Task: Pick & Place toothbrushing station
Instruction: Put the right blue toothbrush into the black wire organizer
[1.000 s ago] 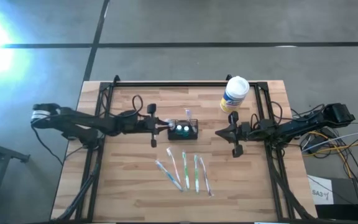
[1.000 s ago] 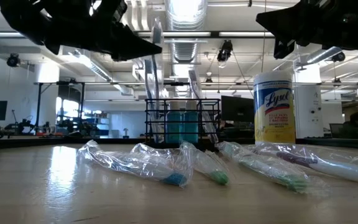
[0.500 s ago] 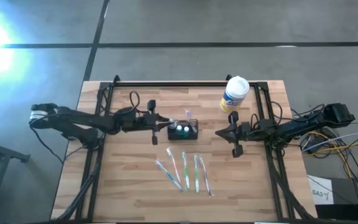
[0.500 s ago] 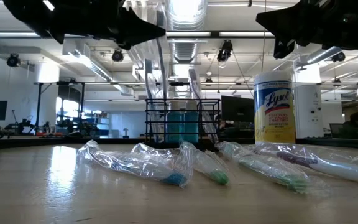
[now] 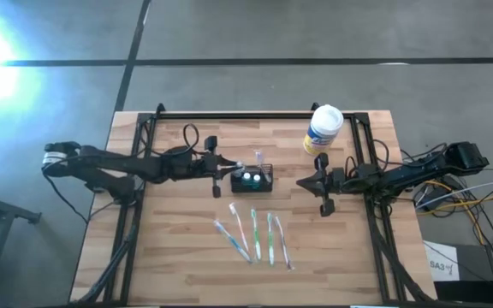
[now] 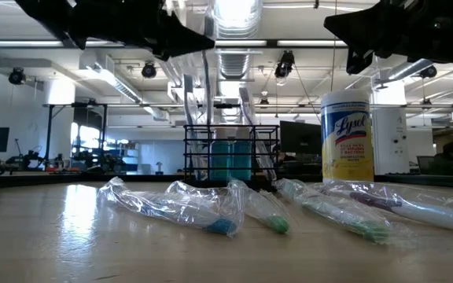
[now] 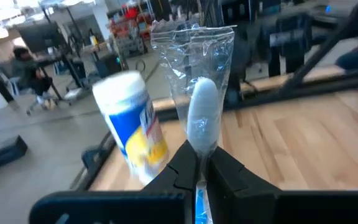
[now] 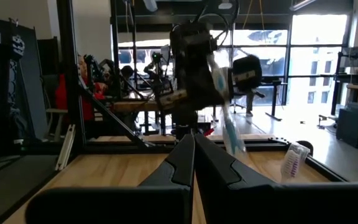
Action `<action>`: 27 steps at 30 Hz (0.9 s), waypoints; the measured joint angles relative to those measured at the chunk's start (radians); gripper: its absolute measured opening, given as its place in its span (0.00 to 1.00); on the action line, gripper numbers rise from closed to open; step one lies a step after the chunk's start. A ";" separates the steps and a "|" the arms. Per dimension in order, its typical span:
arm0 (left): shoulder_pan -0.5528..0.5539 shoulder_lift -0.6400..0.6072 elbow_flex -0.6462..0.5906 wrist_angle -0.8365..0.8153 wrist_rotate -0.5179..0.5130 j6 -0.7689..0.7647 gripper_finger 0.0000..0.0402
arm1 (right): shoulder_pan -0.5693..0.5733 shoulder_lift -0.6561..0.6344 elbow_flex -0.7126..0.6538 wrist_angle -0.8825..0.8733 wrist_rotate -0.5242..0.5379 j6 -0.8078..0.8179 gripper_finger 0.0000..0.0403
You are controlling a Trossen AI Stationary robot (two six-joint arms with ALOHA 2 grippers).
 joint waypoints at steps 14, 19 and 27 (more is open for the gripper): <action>0.014 -0.204 0.168 -0.286 0.103 0.083 0.04 | 0.000 0.000 0.000 -0.025 -0.001 0.001 0.02; 0.068 -0.343 0.148 -0.416 0.099 0.079 0.04 | 0.000 -0.001 0.000 -0.026 -0.001 0.002 0.02; 0.099 -0.402 -0.061 -0.274 0.102 -0.014 0.04 | 0.000 -0.001 0.008 -0.023 0.000 0.000 0.02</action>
